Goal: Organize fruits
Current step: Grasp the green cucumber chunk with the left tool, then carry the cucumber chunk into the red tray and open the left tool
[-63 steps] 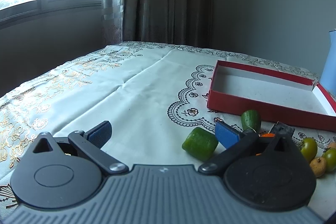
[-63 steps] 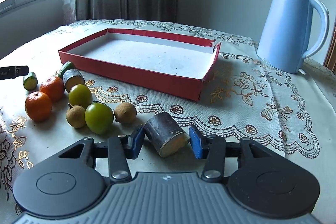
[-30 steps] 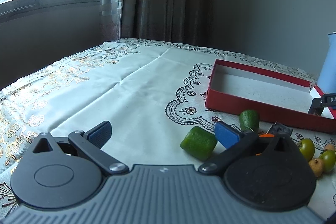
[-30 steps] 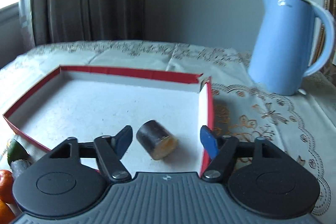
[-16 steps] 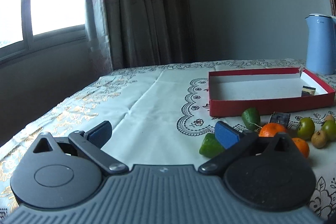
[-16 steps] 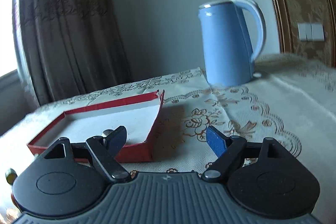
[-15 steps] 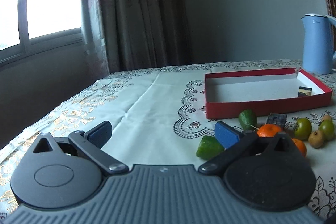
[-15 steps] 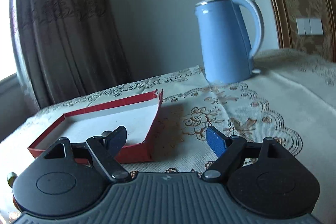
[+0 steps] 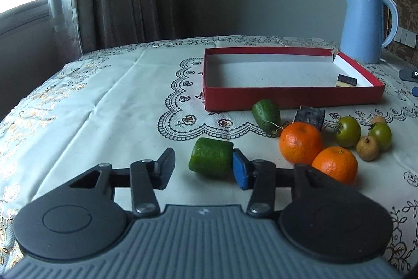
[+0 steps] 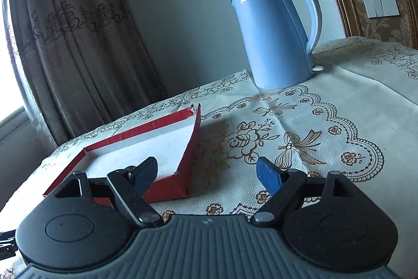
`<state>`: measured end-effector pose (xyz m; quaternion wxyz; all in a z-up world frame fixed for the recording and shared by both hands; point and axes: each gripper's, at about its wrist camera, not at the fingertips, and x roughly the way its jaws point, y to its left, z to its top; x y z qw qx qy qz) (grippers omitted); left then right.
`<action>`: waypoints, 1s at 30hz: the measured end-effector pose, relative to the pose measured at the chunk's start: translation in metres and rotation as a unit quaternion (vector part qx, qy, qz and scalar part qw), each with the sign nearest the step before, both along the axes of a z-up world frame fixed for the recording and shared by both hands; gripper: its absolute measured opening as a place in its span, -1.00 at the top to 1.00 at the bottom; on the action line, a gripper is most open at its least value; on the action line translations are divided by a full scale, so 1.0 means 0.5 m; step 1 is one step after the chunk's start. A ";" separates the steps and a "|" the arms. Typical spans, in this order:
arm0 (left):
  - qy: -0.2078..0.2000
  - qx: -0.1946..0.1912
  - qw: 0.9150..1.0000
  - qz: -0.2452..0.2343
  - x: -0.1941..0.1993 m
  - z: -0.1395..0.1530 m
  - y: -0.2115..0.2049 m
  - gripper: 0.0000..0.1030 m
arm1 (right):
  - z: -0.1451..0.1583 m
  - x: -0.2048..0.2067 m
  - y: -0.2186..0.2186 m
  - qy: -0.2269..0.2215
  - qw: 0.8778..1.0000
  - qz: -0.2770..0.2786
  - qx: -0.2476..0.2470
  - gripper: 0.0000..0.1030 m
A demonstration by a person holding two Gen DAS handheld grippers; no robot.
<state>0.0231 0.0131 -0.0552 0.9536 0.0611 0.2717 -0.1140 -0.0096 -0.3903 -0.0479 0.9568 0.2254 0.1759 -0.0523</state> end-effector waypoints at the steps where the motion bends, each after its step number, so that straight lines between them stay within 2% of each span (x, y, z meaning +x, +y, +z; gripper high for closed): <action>1: 0.006 -0.001 1.000 -0.002 0.003 -0.002 0.000 0.24 | 0.000 0.000 0.000 0.000 1.000 0.000 0.000 -0.61; 5: 0.015 -0.003 1.000 -0.011 0.005 -0.006 0.001 0.39 | 0.000 0.001 0.000 0.001 1.000 0.001 0.000 -0.61; 9: 0.006 0.002 1.000 -0.011 0.002 -0.006 -0.002 0.41 | -0.001 0.001 0.001 0.002 1.000 0.001 0.001 -0.61; 14: -0.028 0.009 1.000 -0.009 -0.019 0.003 -0.008 0.42 | -0.002 0.002 0.001 0.005 1.000 0.003 0.001 -0.61; 17: -0.028 0.003 0.999 -0.015 -0.011 0.013 -0.018 0.42 | -0.002 0.004 0.002 0.010 1.000 0.004 0.000 -0.61; 22: -0.048 -0.018 0.998 -0.025 0.021 0.051 -0.051 0.42 | -0.004 0.007 0.001 0.014 1.000 0.006 0.002 -0.61; 28: -0.037 -0.043 0.998 -0.013 0.110 0.082 -0.091 0.42 | -0.009 0.010 -0.009 0.020 1.000 0.003 0.019 -0.61; 30: -0.035 -0.040 0.999 -0.010 0.140 0.089 -0.104 0.42 | -0.011 0.011 -0.012 0.022 0.999 0.003 0.025 -0.61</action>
